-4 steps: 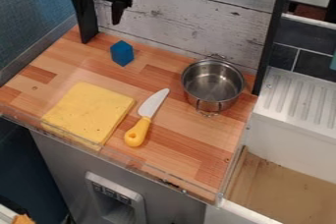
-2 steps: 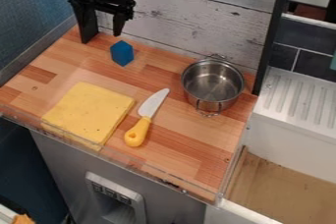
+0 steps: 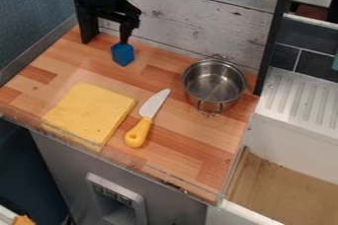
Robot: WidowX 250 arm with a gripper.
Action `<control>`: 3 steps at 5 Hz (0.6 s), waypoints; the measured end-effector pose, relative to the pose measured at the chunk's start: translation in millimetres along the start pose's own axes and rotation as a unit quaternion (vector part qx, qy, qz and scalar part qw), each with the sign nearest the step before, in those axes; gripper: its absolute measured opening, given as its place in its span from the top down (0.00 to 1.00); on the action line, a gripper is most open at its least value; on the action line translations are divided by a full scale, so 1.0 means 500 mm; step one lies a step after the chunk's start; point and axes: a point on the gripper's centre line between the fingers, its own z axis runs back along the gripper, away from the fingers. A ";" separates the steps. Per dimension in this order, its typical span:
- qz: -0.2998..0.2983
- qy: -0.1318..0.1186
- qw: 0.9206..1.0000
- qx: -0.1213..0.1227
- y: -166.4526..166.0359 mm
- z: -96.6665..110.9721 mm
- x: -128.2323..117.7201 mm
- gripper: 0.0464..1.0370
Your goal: Move the blue cube to the lower right side
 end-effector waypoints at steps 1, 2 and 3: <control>-0.046 0.007 0.998 -0.034 -0.021 -0.022 0.012 0.04; -0.060 0.021 0.997 -0.044 -0.027 -0.051 0.015 0.04; -0.059 0.029 0.997 -0.040 -0.024 -0.071 0.024 0.04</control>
